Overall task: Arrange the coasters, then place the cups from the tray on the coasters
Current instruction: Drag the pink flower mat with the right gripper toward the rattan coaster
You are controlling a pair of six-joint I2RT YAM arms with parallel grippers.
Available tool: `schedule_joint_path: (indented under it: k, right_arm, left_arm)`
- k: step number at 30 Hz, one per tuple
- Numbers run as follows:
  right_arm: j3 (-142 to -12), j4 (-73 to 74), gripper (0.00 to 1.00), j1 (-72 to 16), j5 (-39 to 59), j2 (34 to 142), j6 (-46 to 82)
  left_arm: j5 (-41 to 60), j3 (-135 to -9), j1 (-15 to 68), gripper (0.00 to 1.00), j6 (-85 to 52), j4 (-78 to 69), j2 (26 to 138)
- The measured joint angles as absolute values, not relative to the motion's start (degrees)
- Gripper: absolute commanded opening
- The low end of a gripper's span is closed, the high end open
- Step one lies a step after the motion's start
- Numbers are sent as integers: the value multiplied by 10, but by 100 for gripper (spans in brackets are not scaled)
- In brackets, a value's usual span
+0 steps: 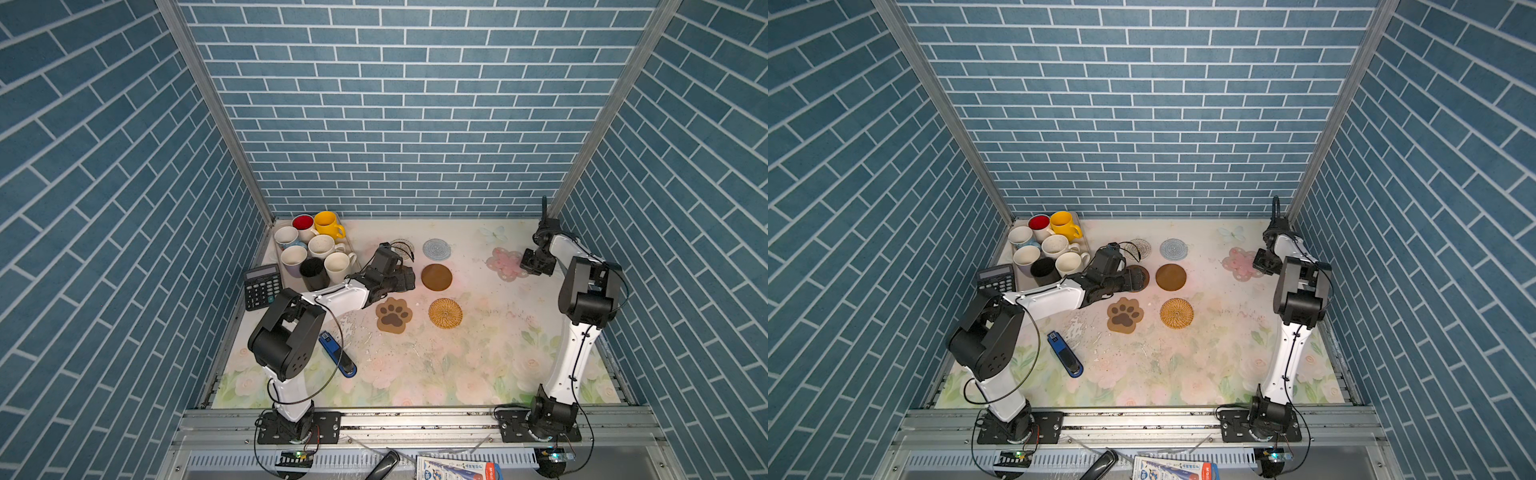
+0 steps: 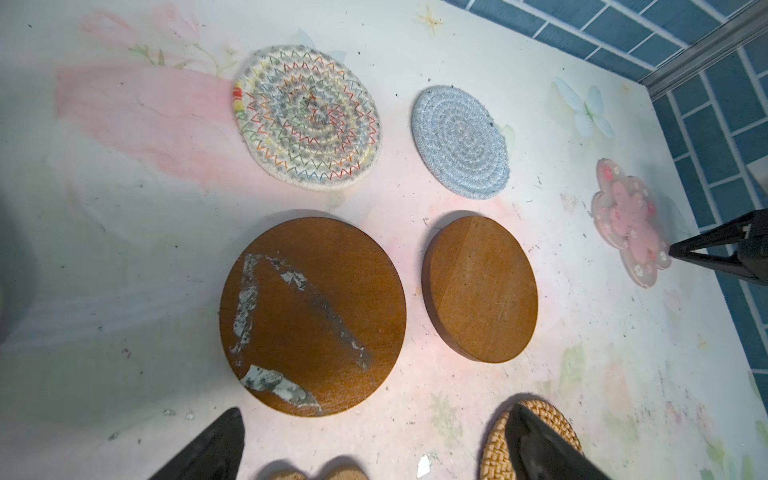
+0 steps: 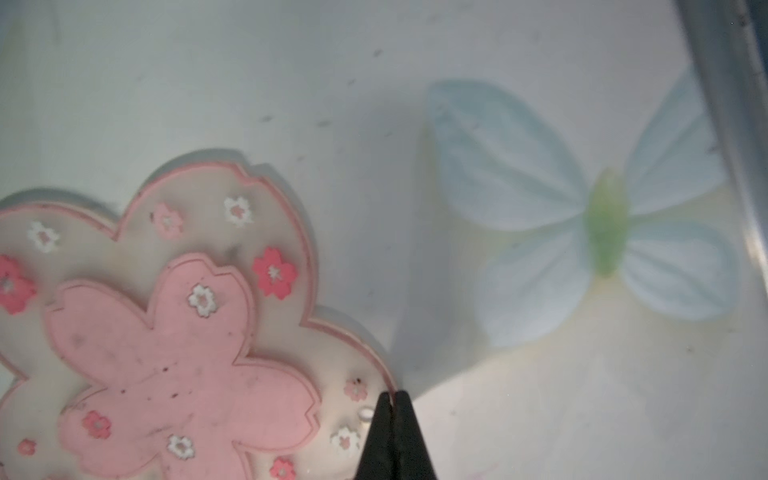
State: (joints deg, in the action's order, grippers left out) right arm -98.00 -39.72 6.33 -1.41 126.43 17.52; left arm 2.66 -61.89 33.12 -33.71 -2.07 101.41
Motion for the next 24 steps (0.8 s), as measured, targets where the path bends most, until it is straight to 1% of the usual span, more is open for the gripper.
schedule_joint_path:
  k: [8,16,24]
  right_arm:
    - [-869,-380,0,17,2,1192,175]
    - [-742,-345,0,0,3,1108,178]
    - [-636,-341,0,-13,-6,1026,193]
  left_arm:
    - [25,-579,331,99,-341,-21,970]
    - [13,-528,336,99,-343,-16,912]
    - [-14,-502,371,99,-343,4,852]
